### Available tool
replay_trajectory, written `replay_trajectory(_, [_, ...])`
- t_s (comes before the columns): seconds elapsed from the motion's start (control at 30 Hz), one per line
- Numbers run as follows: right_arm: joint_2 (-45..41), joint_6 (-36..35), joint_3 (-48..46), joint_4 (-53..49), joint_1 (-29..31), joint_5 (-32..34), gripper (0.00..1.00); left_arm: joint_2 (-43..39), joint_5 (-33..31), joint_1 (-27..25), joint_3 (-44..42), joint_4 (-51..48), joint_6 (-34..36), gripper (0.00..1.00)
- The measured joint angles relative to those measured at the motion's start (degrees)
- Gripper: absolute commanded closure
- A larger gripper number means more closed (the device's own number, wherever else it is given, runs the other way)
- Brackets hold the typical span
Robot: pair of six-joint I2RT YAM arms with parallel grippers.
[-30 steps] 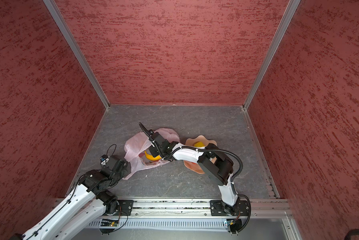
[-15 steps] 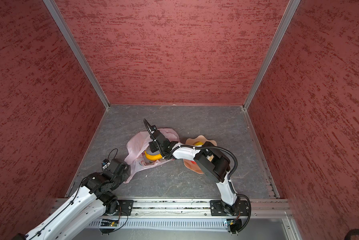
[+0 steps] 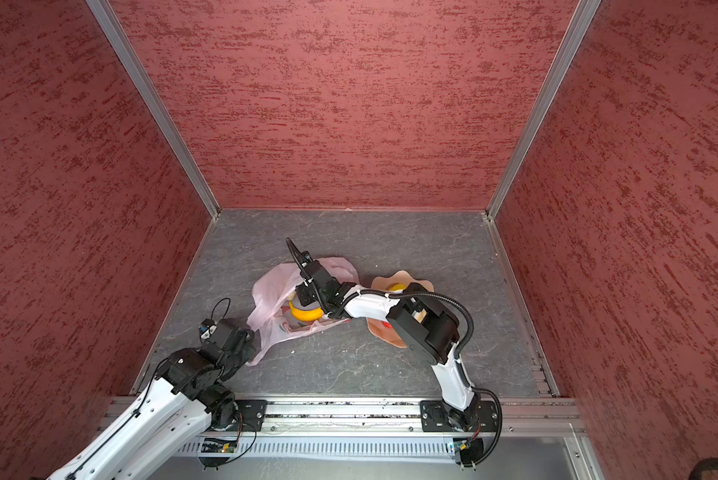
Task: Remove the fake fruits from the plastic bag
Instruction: 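Close the right gripper on the green spiky fruit inside the bag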
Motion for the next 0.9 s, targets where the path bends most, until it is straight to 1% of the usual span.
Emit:
replay_trajectory(0.2, [0.0, -1.7, 0.0, -1.2, 0.0, -0.3, 0.50, 1.5, -2.0, 0.0, 5.3, 2.8, 2.1, 0.87])
replay_trajectory(0.3, [0.0, -2.2, 0.2, -1.9, 0.0, 0.4, 0.46, 2.5, -2.8, 0.0, 6.3, 4.4, 3.4, 0.87])
replay_trajectory(0.4, [0.1, -2.0, 1.2, -3.1, -0.3, 1.7, 0.40, 3.0, -3.1, 0.0, 6.3, 6.0, 4.6, 0.87])
replay_trajectory(0.57, [1.5, 0.3, 5.1, -4.8, -1.6, 3.1, 0.30, 2.4, -3.5, 0.0, 6.3, 7.3, 5.4, 0.87])
replay_trajectory(0.7, [4.0, 3.0, 9.3, -6.5, -2.5, 3.8, 0.26, 0.4, -3.7, 0.0, 6.3, 7.8, 5.5, 0.86])
replay_trajectory(0.8, [6.6, 5.2, 13.0, -8.1, -3.1, 4.3, 0.22, -0.5, -3.6, 0.0, 5.9, 8.0, 6.0, 0.86])
replay_trajectory(0.9, [8.1, 7.1, 14.7, -9.3, -3.6, 4.5, 0.18, -0.6, -3.1, 0.0, 5.3, 8.2, 6.5, 0.86])
